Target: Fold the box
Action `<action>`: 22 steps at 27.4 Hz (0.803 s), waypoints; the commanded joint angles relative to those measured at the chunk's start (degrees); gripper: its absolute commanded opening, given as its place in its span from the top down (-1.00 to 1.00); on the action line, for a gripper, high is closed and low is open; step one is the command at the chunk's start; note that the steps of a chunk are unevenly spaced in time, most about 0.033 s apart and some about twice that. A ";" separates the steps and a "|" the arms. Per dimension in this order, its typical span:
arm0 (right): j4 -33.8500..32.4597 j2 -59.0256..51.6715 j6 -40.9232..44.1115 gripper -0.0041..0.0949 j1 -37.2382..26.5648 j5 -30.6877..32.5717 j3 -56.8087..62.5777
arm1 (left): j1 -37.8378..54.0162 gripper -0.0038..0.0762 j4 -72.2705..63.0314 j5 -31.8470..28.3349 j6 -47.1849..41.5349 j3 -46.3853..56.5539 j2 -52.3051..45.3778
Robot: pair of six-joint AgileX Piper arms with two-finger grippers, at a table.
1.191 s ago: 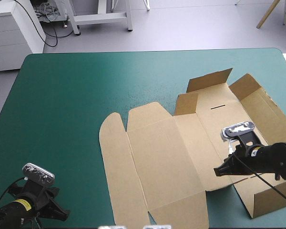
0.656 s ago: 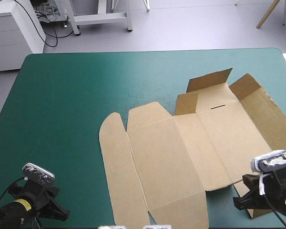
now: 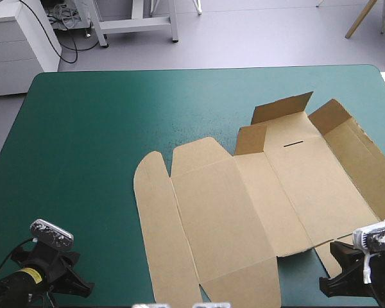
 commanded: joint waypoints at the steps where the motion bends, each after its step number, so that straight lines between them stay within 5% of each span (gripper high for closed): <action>1: 0.59 0.55 2.11 0.96 0.09 -2.26 -1.72 | 0.05 0.93 -0.58 -2.48 -0.43 -1.54 0.49; 11: -0.45 0.76 6.99 0.88 0.09 -2.36 -1.72 | 0.05 0.93 -0.58 -2.27 -0.43 -1.54 0.49; 14: -1.65 0.76 6.89 0.61 0.09 -2.36 -1.72 | 0.05 0.93 -0.58 -2.27 0.54 -1.54 0.49; 19: -4.11 0.76 6.97 -0.25 0.09 -2.36 -1.72 | 0.05 0.93 -0.88 -2.27 0.84 -1.54 0.49; 22: -4.11 0.76 6.97 -0.43 0.09 -2.36 -1.72 | 0.05 0.93 -0.97 -2.27 0.84 -1.54 0.49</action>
